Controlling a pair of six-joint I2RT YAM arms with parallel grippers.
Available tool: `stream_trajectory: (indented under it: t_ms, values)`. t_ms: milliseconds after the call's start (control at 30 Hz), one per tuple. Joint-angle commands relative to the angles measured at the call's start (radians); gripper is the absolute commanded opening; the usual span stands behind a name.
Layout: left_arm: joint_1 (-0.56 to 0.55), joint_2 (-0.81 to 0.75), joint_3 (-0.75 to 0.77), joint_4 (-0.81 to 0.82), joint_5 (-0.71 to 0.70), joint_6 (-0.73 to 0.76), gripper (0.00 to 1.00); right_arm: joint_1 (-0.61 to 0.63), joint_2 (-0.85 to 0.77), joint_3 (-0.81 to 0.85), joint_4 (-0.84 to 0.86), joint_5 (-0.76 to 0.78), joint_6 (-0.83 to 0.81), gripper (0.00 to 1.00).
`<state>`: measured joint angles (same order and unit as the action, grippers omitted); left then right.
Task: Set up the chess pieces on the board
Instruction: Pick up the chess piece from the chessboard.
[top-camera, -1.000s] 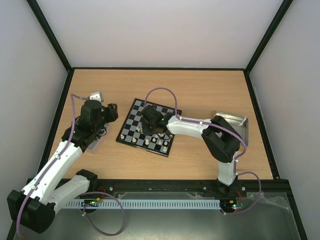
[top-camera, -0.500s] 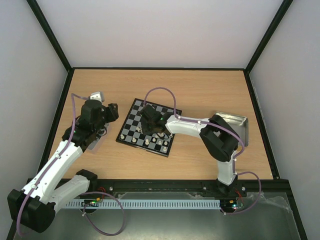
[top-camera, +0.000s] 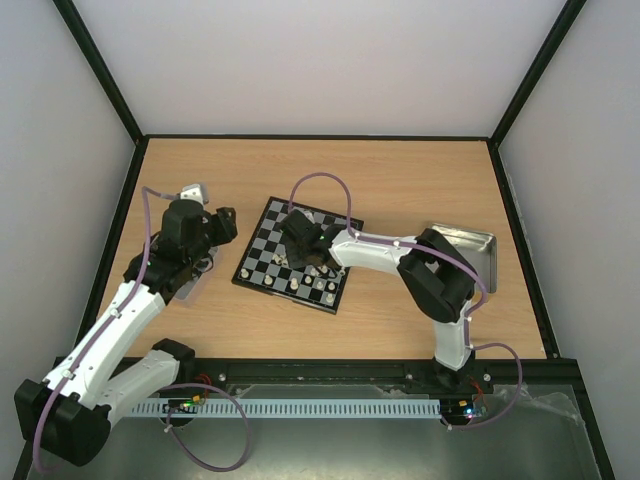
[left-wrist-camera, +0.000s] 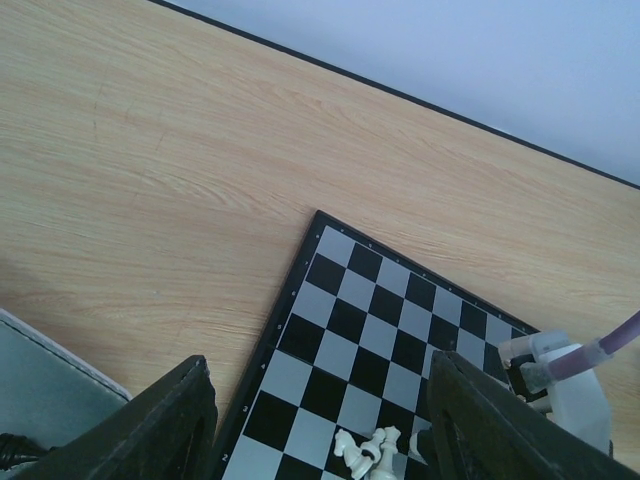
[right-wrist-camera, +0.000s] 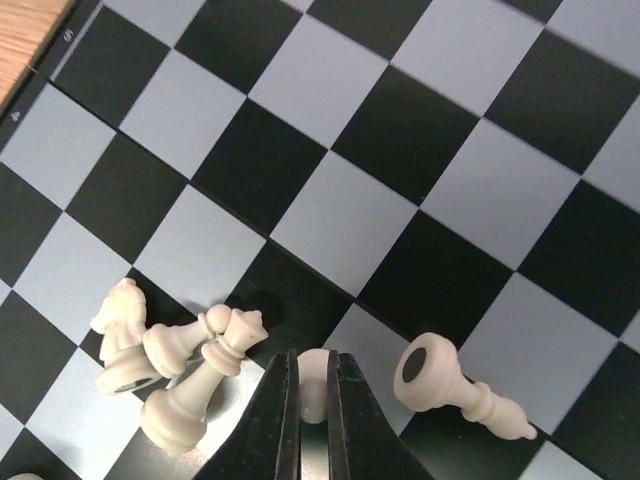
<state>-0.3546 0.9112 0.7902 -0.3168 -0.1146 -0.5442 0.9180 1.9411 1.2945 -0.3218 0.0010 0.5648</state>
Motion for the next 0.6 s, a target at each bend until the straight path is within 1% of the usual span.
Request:
stream_trajectory:
  t_ms: [0, 200, 333, 567]
  values:
    - [0.005, -0.033, 0.040, -0.022, -0.025, -0.003, 0.60, 0.026, -0.055, 0.062, -0.061, 0.092, -0.011, 0.02]
    - [0.005, -0.086, 0.046, -0.031, -0.108, -0.015, 0.60, 0.089, -0.028, 0.164, -0.073, 0.090, -0.030, 0.02]
    - [0.005, -0.124, 0.045, -0.039, -0.140, -0.019, 0.60, 0.116, 0.033, 0.227, -0.049, 0.027, -0.038, 0.02]
    - [0.005, -0.147, 0.044, -0.049, -0.165, -0.022, 0.60, 0.138, 0.132, 0.319, -0.031, -0.033, -0.049, 0.02]
